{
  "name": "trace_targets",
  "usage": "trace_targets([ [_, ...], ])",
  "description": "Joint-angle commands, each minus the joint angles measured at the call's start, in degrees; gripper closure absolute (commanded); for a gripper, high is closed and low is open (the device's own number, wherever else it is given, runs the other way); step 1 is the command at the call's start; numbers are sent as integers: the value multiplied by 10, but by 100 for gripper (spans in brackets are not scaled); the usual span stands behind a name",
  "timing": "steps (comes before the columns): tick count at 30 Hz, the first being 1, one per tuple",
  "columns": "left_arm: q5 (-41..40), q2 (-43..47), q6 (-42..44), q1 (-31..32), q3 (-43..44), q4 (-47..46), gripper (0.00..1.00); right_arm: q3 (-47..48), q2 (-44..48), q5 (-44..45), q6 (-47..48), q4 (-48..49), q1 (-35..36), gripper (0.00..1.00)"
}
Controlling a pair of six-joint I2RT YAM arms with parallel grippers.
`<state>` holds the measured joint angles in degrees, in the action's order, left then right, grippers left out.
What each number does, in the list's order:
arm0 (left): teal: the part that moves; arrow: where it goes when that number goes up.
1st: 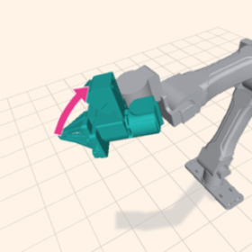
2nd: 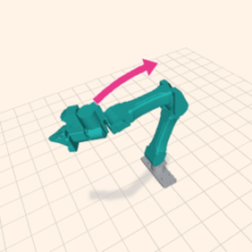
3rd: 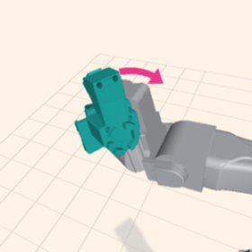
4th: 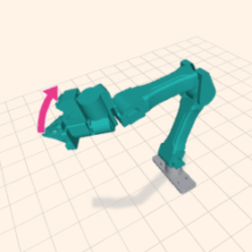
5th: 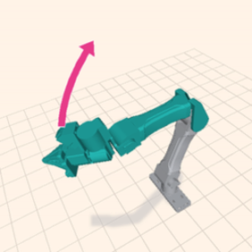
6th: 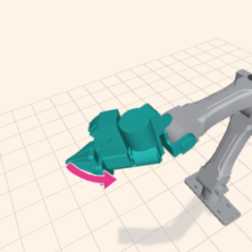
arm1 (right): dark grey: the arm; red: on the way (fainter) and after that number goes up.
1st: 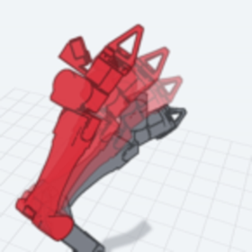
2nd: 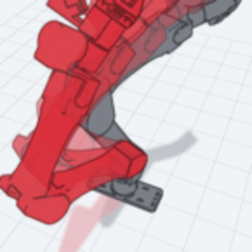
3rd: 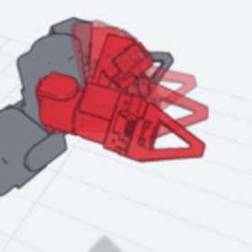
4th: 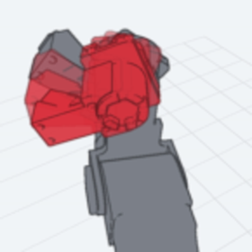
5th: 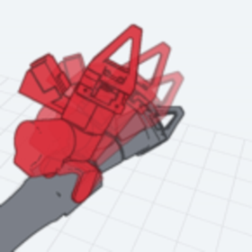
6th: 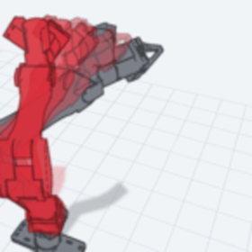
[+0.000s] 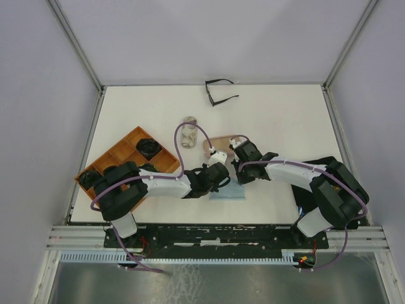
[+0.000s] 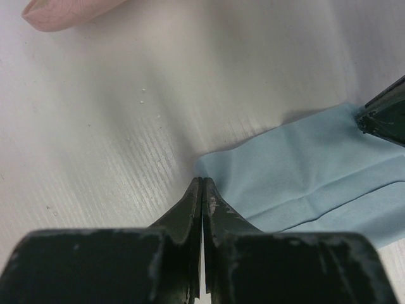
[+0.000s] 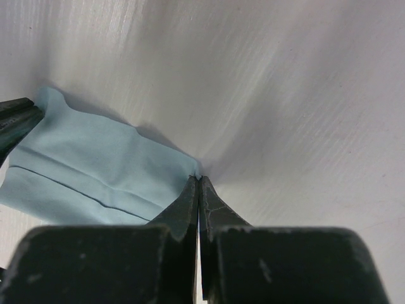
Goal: Organize the sunglasses
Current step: Fold the glasses cleaning cloth at the center of the board.
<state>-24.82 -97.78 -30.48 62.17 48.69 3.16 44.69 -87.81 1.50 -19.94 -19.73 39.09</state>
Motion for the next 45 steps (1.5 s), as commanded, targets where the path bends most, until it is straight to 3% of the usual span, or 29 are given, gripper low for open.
trace_targets([
  [1, 38, -13, -6, 10, -10, 16, 97, -10, 25, -8, -5, 13, -2, 100],
  [19, -17, 73, 29, -9, -18, -55, 97, -26, 118, 31, 0, 48, -2, 100],
  [45, 24, 93, 86, -62, -9, -124, 97, 1, 146, 82, 22, 73, -3, 100],
])
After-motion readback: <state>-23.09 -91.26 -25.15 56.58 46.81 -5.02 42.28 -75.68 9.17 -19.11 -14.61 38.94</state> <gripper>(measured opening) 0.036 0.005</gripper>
